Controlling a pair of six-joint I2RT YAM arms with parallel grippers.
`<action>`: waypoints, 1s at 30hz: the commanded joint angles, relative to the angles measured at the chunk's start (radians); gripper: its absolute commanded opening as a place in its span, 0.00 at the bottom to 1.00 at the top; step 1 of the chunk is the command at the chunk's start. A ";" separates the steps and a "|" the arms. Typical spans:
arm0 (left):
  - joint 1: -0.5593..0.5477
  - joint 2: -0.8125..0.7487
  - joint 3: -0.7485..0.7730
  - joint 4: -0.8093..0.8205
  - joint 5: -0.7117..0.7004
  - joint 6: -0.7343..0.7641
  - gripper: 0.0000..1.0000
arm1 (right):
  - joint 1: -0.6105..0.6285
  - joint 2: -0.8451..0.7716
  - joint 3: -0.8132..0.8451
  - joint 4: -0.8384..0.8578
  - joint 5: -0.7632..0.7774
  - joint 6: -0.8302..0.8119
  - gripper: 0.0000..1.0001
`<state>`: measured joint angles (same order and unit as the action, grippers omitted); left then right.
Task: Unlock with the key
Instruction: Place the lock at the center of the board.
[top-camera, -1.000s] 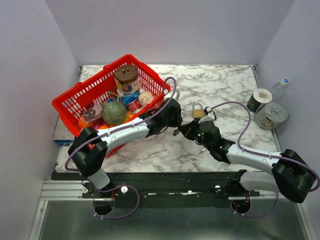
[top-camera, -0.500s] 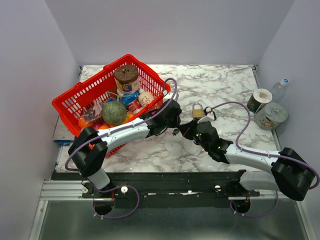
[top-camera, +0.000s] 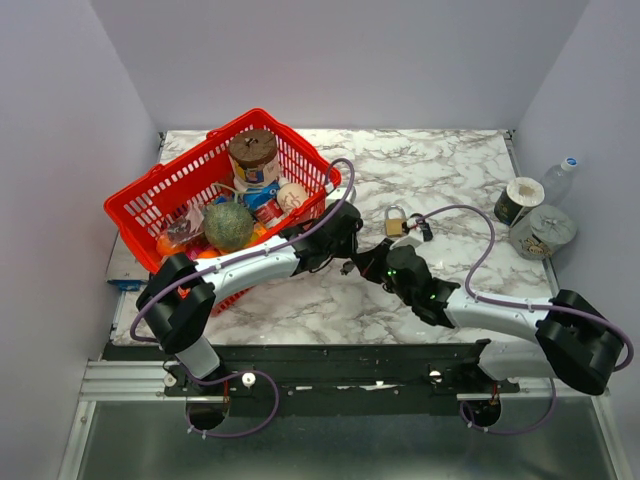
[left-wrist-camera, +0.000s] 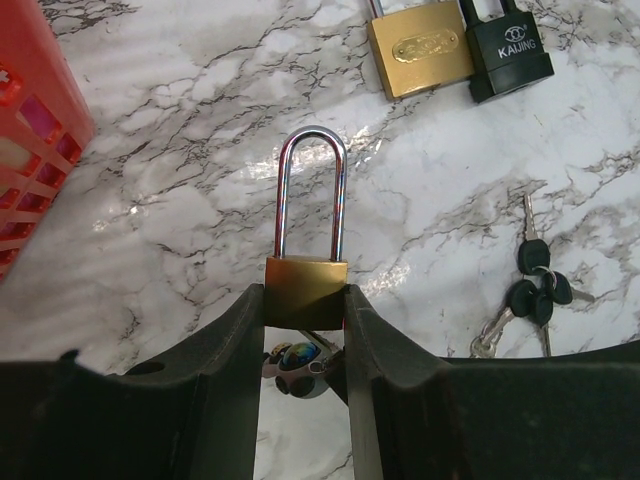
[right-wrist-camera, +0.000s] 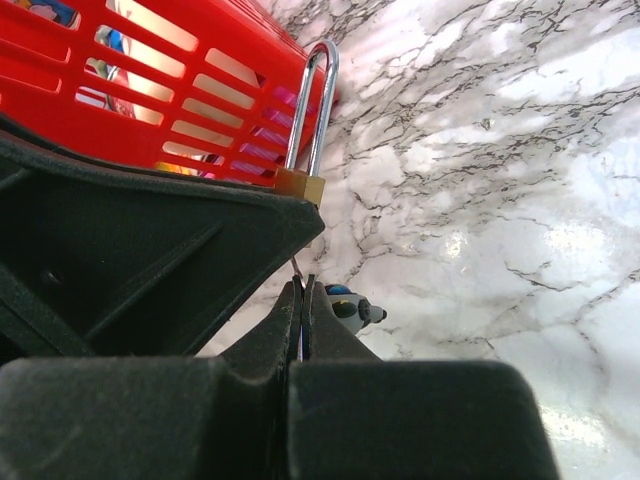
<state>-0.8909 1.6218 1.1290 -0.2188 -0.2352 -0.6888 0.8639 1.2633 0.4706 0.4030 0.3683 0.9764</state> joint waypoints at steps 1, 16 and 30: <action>-0.022 0.001 0.014 0.003 -0.009 0.017 0.00 | 0.003 -0.027 -0.003 0.007 0.096 0.021 0.01; -0.005 0.113 0.048 -0.020 -0.004 0.029 0.00 | 0.001 -0.376 -0.234 -0.144 0.073 -0.012 0.01; -0.002 0.251 0.071 -0.037 0.004 0.035 0.13 | -0.022 -0.400 -0.230 -0.171 0.080 -0.070 0.01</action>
<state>-0.8959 1.8469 1.1683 -0.2401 -0.2314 -0.6666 0.8486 0.8585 0.2420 0.2375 0.4099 0.9150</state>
